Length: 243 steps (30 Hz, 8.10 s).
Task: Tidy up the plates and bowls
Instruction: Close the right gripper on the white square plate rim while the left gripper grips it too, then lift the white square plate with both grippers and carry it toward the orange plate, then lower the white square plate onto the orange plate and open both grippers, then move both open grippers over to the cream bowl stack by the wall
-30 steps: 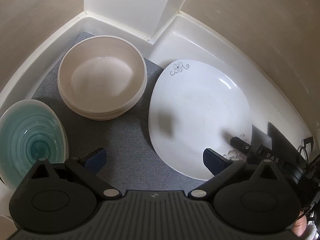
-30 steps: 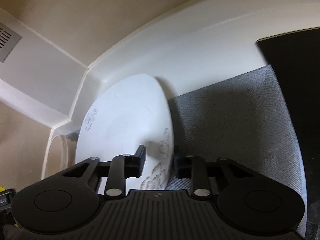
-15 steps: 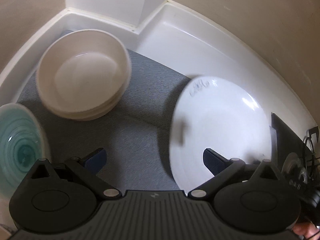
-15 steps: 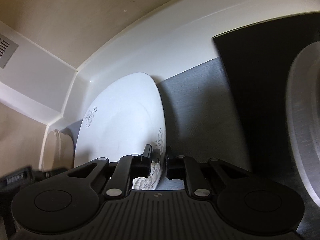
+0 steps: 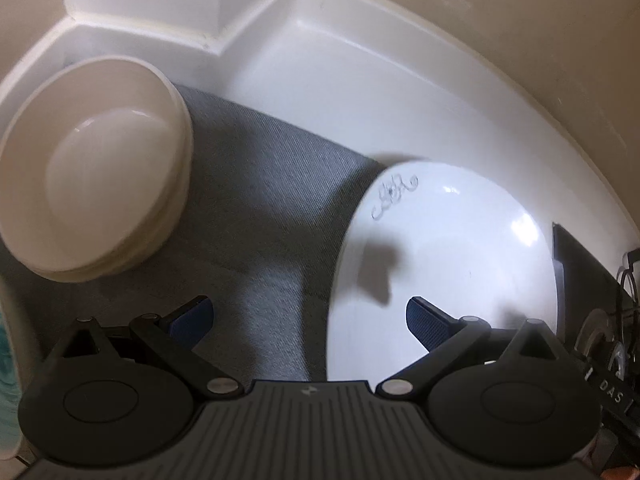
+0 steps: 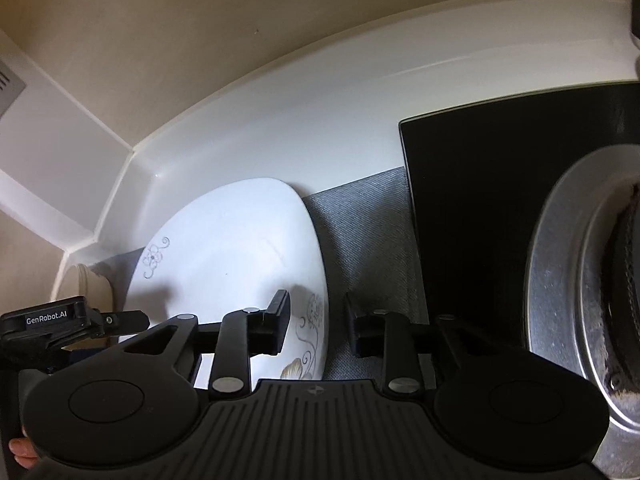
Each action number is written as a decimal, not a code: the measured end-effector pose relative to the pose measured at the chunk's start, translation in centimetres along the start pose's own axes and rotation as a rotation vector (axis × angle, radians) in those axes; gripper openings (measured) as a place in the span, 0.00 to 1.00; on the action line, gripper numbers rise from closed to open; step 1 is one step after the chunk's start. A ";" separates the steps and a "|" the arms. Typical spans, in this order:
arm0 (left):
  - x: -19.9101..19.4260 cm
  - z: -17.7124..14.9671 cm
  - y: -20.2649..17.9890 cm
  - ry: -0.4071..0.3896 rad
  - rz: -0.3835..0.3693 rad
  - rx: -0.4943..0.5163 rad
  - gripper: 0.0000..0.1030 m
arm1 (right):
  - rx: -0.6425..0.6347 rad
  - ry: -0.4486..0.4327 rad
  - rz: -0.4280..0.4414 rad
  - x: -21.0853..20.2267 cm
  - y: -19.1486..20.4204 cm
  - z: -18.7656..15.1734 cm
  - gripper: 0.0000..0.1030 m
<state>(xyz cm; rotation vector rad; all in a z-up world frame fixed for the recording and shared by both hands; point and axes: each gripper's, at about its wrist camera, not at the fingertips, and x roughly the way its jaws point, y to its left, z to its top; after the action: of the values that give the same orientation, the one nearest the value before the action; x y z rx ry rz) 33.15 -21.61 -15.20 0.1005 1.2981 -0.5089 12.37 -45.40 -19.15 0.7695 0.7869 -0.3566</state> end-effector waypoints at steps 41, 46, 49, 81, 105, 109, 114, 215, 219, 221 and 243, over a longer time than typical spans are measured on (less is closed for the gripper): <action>-8.7 -6.0 -2.8 -0.073 -0.188 0.220 0.26 | 0.081 -0.141 -0.063 -9.1 0.1 -6.6 0.15; -9.0 -7.1 -2.5 -0.062 -0.189 0.222 0.26 | 0.072 -0.144 -0.060 -9.6 0.2 -7.3 0.15; -9.2 -7.8 -2.2 -0.054 -0.189 0.221 0.26 | 0.068 -0.143 -0.060 -9.9 0.3 -7.7 0.15; -12.1 -15.0 2.5 -0.046 -0.226 0.237 0.26 | 0.023 -0.186 -0.034 -14.3 1.7 -14.9 0.15; -10.5 -19.5 4.4 -0.019 -0.206 0.303 0.24 | -0.041 -0.205 -0.077 -14.5 1.8 -21.4 0.17; -10.6 -19.5 4.5 -0.029 -0.204 0.296 0.24 | -0.125 -0.227 -0.107 -14.2 2.7 -21.6 0.20; -10.9 -19.9 4.6 -0.043 -0.201 0.316 0.24 | -0.196 -0.228 -0.127 -13.7 3.4 -21.4 0.24; -13.0 -7.9 5.4 -0.079 -0.392 -0.003 0.98 | -0.008 -0.071 0.079 -9.3 4.2 -9.8 0.77; -17.9 -12.0 9.0 -0.151 -0.392 0.034 1.00 | -0.013 -0.006 0.098 -10.4 6.0 -12.9 0.77; -20.1 -13.0 11.8 -0.200 -0.350 0.029 1.00 | -0.021 0.023 0.124 -10.3 7.4 -14.2 0.77; -25.5 -13.5 22.9 -0.397 -0.081 -0.015 1.00 | -0.280 -0.013 0.231 -7.8 22.9 -14.9 0.78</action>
<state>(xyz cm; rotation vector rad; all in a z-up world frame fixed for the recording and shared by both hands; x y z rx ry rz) 26.12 11.13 0.06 -0.0639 0.9194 -0.5560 12.38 -18.88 -9.12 0.5858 0.7088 -0.0416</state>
